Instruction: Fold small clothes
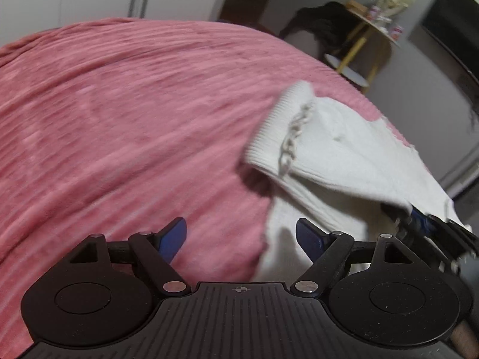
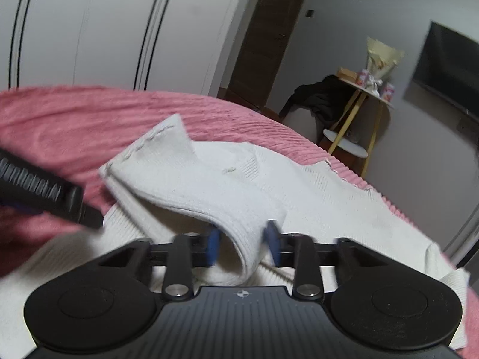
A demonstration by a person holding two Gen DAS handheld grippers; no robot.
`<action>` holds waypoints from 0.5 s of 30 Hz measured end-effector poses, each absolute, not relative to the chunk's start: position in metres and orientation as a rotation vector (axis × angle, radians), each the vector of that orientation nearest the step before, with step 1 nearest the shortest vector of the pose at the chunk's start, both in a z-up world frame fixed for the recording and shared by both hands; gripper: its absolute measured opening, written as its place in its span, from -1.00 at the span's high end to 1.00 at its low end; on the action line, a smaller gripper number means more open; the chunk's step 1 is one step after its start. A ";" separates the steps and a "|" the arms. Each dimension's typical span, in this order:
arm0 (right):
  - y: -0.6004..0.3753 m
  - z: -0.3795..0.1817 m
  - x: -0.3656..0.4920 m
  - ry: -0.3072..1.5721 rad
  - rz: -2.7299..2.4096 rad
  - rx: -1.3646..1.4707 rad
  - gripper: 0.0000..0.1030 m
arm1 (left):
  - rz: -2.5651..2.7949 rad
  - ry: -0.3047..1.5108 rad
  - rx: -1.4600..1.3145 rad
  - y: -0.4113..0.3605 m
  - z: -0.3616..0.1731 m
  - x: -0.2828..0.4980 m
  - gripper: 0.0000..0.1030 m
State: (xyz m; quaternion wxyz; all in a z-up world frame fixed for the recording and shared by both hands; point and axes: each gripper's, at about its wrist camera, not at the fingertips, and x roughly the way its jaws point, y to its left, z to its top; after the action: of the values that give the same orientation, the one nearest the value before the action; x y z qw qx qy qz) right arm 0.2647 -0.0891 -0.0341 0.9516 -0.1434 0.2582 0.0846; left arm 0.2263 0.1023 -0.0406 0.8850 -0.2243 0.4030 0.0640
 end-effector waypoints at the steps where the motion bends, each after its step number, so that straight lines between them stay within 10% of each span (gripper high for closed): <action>1: -0.099 -0.031 0.267 0.525 0.160 -0.235 0.89 | 0.119 0.832 -0.464 0.098 -0.040 0.226 -0.65; 8: -0.249 -0.031 0.246 0.542 -0.205 0.487 0.75 | 0.035 0.802 -0.354 0.065 -0.041 0.225 -0.75; 9: -0.267 -0.037 0.243 0.578 -0.229 0.542 0.48 | 0.034 0.803 -0.339 0.062 -0.042 0.225 -0.76; 15: -0.290 -0.037 0.231 0.567 -0.236 0.562 0.37 | 0.049 0.792 -0.287 0.049 -0.046 0.221 -0.82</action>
State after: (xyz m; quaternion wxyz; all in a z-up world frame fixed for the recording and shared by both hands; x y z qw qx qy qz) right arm 0.2309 -0.2901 -0.0372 0.9146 0.2730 0.2753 -0.1144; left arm 0.2212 0.0494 -0.0462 0.9123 -0.1392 0.3843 0.0239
